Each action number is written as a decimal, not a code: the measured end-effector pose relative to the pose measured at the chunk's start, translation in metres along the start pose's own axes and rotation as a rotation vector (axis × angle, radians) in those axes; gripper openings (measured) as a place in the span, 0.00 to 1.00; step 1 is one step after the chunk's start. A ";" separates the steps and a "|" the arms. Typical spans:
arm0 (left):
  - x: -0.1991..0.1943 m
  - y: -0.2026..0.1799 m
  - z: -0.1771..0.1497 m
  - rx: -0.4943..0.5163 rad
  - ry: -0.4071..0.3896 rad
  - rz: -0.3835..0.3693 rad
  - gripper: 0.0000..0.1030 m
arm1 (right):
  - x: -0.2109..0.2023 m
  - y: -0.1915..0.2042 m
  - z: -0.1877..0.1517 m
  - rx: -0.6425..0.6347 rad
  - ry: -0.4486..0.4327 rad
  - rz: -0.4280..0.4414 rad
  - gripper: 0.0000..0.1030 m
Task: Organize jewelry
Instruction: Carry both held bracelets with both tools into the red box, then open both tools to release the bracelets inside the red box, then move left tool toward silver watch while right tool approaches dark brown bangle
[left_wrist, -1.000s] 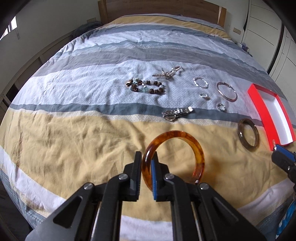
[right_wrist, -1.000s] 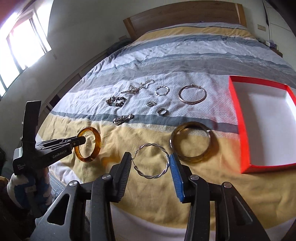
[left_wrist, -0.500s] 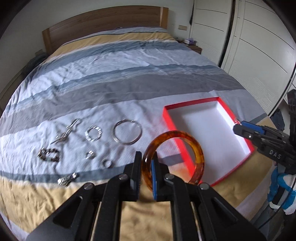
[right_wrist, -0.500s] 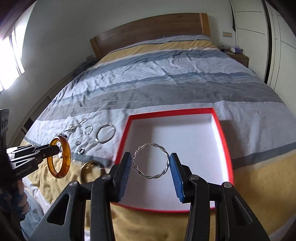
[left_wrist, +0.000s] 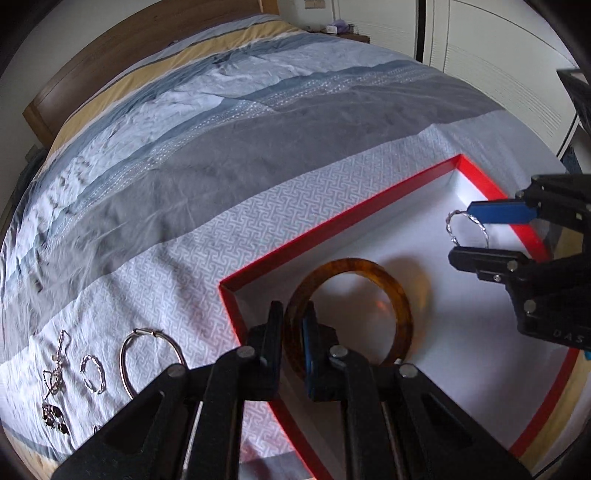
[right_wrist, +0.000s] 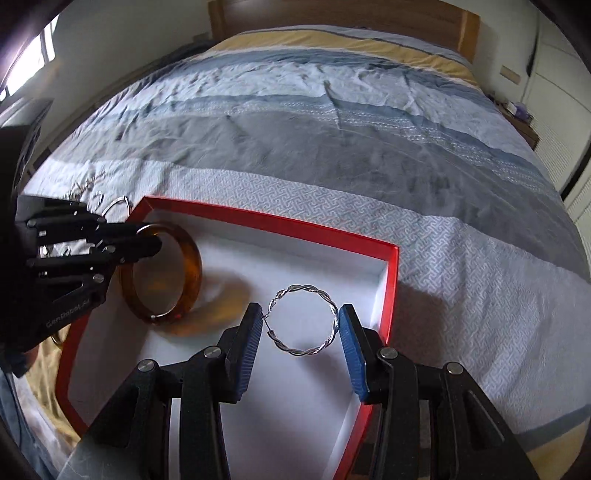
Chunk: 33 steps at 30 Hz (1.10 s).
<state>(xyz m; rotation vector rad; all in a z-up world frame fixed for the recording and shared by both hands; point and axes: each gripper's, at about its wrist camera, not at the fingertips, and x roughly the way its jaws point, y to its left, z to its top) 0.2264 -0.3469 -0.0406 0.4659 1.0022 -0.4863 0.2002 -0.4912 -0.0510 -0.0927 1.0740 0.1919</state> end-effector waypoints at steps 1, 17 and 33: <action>0.003 -0.001 -0.001 0.010 0.002 0.010 0.09 | 0.005 0.004 0.001 -0.042 0.019 0.001 0.41; -0.050 0.026 -0.003 -0.027 -0.077 -0.085 0.20 | -0.045 0.010 0.003 -0.218 0.046 -0.110 0.54; -0.307 0.205 -0.161 -0.220 -0.223 0.252 0.40 | -0.254 0.116 -0.041 -0.008 -0.290 -0.041 0.60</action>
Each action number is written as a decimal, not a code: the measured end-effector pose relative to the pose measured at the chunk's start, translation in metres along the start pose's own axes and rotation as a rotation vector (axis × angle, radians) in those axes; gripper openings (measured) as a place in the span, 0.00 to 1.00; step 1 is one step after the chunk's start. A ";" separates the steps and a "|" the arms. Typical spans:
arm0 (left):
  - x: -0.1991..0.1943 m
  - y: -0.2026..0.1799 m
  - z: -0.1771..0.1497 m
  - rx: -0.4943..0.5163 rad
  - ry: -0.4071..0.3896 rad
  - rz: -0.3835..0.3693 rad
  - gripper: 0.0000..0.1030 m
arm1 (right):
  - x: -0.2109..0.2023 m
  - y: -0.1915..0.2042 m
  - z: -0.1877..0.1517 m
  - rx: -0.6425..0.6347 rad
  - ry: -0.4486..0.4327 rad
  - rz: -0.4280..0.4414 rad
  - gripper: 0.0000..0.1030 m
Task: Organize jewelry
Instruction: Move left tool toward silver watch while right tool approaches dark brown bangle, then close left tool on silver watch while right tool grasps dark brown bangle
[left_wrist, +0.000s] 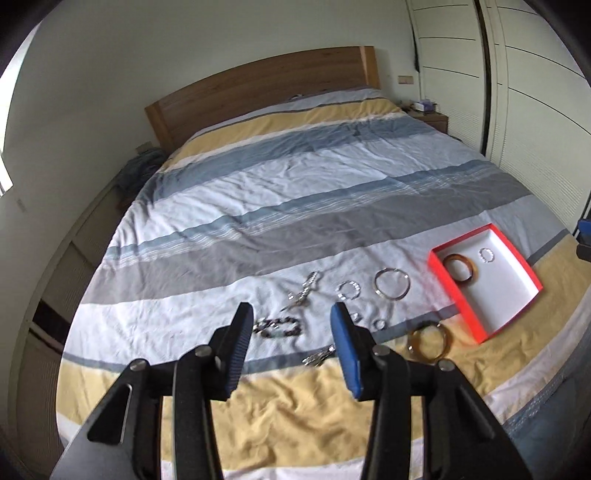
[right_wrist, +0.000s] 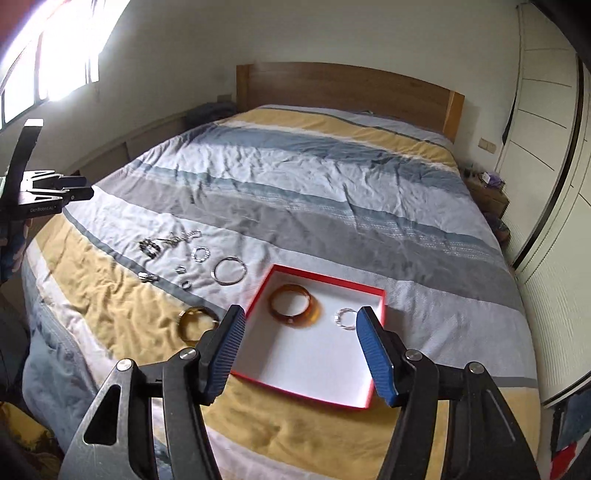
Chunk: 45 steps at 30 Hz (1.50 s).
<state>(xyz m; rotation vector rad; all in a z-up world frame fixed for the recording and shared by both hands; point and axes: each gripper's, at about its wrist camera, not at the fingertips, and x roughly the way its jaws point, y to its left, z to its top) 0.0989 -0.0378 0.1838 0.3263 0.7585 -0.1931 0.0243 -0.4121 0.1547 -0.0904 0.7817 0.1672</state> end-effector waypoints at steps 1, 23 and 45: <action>-0.006 0.010 -0.010 -0.018 0.005 0.000 0.40 | -0.006 0.012 -0.003 0.010 -0.008 0.019 0.60; 0.104 0.018 -0.106 -0.132 0.124 -0.165 0.40 | 0.129 0.149 -0.049 0.051 0.215 0.270 0.43; 0.240 -0.027 -0.104 0.025 0.243 -0.302 0.39 | 0.272 0.162 -0.053 0.071 0.362 0.372 0.31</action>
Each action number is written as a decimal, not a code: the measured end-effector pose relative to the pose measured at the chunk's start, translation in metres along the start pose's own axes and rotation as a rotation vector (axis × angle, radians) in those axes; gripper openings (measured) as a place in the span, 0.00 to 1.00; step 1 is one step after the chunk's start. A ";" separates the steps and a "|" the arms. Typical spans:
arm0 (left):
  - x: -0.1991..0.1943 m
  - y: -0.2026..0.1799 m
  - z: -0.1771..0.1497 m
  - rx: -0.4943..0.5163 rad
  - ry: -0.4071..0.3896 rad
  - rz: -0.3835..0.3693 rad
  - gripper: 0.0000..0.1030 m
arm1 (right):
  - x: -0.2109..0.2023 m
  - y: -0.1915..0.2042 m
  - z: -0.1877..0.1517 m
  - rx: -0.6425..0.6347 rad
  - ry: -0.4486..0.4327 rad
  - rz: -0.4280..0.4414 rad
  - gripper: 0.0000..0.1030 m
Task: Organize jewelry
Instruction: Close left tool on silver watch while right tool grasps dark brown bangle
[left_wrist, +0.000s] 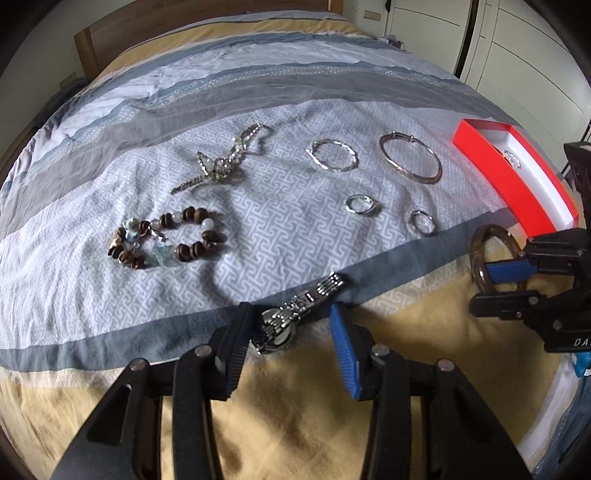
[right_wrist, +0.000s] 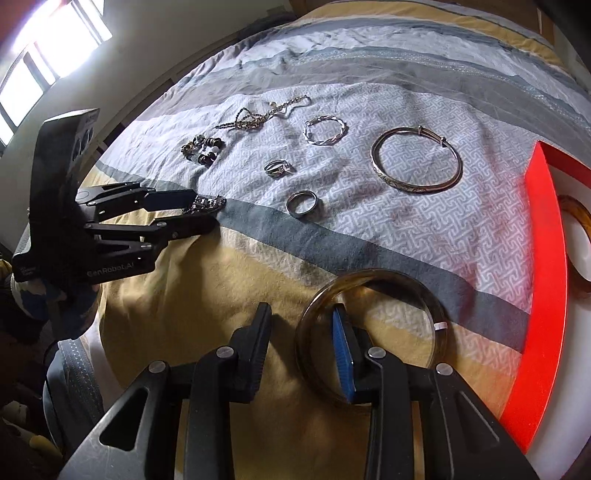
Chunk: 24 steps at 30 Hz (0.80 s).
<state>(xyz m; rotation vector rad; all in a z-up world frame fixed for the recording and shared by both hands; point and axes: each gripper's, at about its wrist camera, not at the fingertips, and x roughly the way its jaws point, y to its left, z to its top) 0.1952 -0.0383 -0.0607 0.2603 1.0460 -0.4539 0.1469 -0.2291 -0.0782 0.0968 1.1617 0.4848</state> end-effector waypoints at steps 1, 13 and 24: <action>0.001 0.000 0.000 -0.003 -0.002 -0.001 0.38 | 0.002 -0.001 0.000 0.001 -0.001 0.001 0.30; -0.019 -0.012 -0.005 -0.041 -0.020 0.029 0.20 | -0.008 -0.010 -0.003 0.070 -0.062 0.005 0.09; -0.113 -0.019 -0.028 -0.099 -0.098 0.041 0.20 | -0.092 0.041 -0.023 0.064 -0.218 0.044 0.08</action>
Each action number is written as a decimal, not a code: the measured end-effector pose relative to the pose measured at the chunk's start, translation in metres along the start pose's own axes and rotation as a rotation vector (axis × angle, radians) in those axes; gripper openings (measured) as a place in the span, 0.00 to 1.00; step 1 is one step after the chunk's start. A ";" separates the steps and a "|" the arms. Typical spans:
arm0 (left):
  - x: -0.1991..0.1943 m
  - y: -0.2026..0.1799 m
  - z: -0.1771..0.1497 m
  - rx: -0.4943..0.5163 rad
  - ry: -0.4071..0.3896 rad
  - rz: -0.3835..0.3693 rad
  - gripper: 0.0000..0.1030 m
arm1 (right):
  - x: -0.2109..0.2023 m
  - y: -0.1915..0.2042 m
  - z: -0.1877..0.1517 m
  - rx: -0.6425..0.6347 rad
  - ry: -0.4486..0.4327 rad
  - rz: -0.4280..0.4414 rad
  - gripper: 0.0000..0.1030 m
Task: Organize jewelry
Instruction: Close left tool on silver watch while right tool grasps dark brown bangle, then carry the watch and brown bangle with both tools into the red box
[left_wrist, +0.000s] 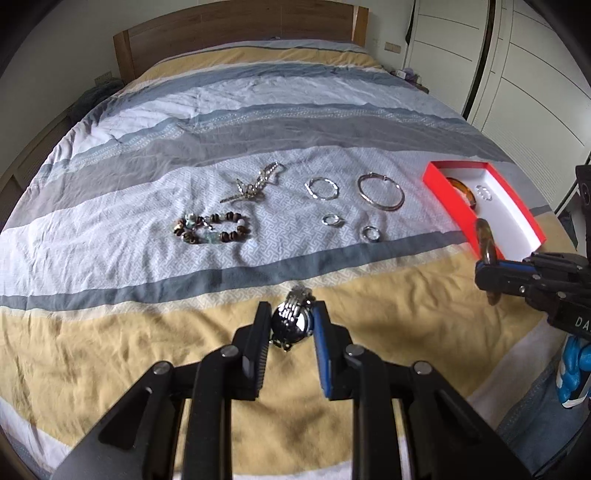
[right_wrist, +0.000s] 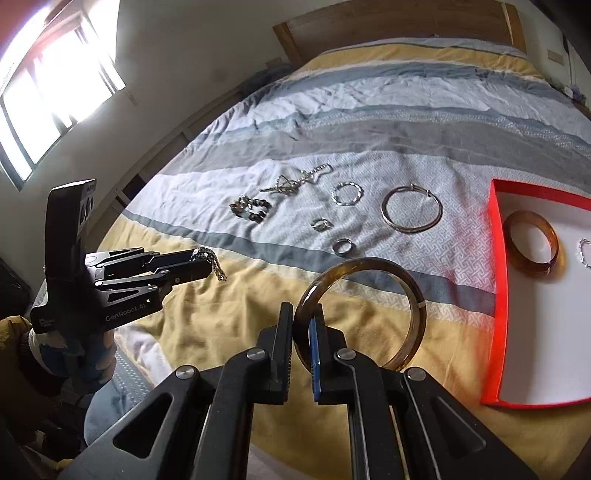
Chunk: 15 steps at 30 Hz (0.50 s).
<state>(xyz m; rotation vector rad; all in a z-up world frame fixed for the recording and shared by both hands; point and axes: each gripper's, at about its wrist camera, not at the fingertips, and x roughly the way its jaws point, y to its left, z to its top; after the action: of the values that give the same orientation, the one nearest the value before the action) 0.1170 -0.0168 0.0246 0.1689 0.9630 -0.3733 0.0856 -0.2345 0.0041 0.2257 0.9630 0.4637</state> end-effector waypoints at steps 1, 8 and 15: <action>-0.010 -0.002 -0.001 0.000 -0.011 0.001 0.20 | -0.009 0.006 -0.001 -0.004 -0.012 0.003 0.08; -0.064 -0.031 -0.008 0.026 -0.076 0.005 0.20 | -0.069 0.025 -0.018 -0.018 -0.079 0.010 0.08; -0.092 -0.077 -0.005 0.070 -0.117 -0.027 0.20 | -0.122 0.014 -0.039 0.002 -0.141 -0.030 0.08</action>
<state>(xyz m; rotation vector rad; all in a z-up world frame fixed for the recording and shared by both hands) 0.0364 -0.0650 0.0993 0.1954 0.8379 -0.4371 -0.0099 -0.2807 0.0770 0.2421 0.8279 0.4141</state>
